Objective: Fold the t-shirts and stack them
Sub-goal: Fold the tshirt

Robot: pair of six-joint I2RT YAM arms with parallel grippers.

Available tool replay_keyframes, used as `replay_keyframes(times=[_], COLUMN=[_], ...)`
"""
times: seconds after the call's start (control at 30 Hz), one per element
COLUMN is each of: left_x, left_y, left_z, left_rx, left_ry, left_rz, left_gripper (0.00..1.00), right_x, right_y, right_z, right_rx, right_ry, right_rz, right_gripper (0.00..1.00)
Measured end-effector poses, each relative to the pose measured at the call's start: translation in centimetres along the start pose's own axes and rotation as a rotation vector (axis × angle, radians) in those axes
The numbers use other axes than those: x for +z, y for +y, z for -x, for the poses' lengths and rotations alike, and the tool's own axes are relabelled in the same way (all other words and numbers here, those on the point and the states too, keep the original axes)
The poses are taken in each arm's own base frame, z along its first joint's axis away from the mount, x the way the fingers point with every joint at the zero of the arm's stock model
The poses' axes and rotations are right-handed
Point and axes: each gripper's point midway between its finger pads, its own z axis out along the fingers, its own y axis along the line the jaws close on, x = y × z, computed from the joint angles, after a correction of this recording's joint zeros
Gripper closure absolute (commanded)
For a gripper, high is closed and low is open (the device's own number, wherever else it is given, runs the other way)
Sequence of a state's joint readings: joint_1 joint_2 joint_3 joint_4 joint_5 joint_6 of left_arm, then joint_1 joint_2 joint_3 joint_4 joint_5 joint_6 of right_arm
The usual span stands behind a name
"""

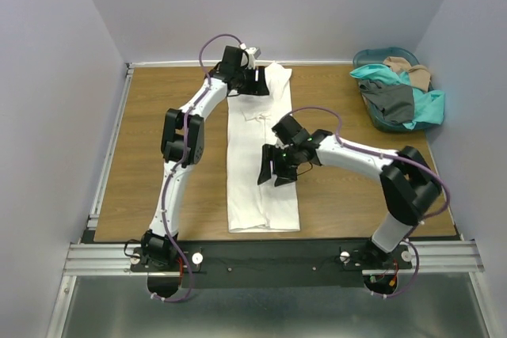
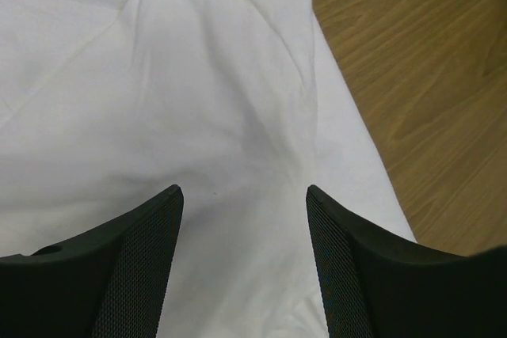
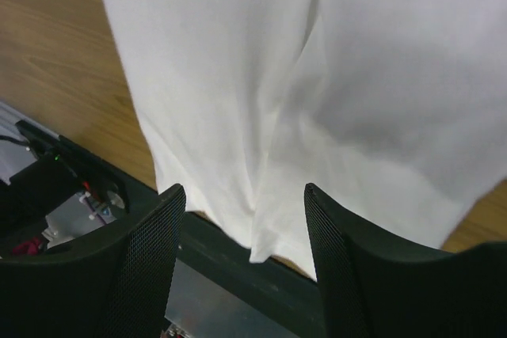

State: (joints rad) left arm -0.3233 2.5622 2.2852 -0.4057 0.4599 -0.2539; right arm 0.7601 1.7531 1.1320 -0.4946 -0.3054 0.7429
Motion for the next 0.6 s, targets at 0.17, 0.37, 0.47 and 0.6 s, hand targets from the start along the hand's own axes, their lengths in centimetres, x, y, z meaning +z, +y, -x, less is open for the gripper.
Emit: replay_keyframes(times=[0.17,0.37,0.47,0.6], left_x=[-5.8,-14.4,-16.7,-19.1], left_y=[-4.3,-7.2,-6.3,-4.6], left_z=[2.0,0.6,-4.6,-15.2], left_rx=[0.027,0.053,0.021,-0.092], left_ry=[-0.031,-0.05,0.015,0.21], left_rz=[-0.007,0.06,0.12,0.2], left_gripper=[0.28,0.29,0.29,0.31], right_x=[-4.2,-4.4,-4.6,-4.9], right_y=[-0.3,-4.5,-6.0,-6.8], right_z=[-1.7,-6.5,-8.5,-10.0], right_rx=[-0.008,0.039,0.057,0.059], right_ry=[-0.039,0.057,0.098,0.112], right_rz=[0.003,-0.087,-0.122,-0.13], right_gripper=[0.31,0.31,0.32,0.35])
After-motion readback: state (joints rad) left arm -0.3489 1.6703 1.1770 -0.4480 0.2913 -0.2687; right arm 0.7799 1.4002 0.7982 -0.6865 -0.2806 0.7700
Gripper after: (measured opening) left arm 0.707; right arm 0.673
